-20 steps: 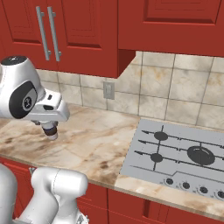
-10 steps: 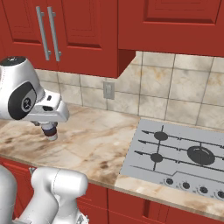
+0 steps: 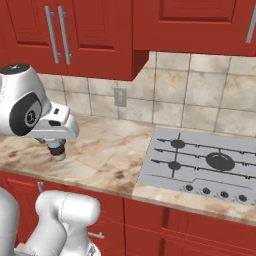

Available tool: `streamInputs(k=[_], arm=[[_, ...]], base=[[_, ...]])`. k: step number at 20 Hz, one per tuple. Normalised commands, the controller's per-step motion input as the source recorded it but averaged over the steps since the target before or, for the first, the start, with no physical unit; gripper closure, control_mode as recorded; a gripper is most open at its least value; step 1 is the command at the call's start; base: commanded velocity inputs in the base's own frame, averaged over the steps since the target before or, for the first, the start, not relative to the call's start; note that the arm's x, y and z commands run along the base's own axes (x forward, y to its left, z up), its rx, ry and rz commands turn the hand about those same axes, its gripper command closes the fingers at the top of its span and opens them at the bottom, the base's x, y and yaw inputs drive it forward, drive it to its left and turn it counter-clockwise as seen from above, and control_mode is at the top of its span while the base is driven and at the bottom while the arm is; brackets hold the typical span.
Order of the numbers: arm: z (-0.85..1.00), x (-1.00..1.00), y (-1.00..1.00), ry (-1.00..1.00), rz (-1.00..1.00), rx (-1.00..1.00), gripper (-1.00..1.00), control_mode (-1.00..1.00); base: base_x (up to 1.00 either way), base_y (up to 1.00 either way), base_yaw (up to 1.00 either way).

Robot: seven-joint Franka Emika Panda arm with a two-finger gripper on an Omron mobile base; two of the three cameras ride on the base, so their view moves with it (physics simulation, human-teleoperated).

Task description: Move the drinks to the dining counter.

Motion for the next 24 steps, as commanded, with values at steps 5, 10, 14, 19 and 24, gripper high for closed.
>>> streamInputs(k=[5, 10, 14, 19, 24], arm=[[0.00, 0.00, 0.00, 0.00, 0.00, 0.00, 1.00, 1.00], [0.00, 0.00, 0.00, 0.00, 0.00, 0.00, 1.00, 1.00], [0.00, 0.00, 0.00, 0.00, 0.00, 0.00, 1.00, 1.00], [0.00, 0.00, 0.00, 0.00, 0.00, 0.00, 1.00, 1.00], [0.00, 0.00, 0.00, 0.00, 0.00, 0.00, 1.00, 1.00]], base=[[-0.60, -0.06, -0.22], [-0.70, -0.11, -0.24], [-0.66, -0.23, -0.32], [-0.43, -0.32, -0.44], [-0.31, -0.39, -0.52]])
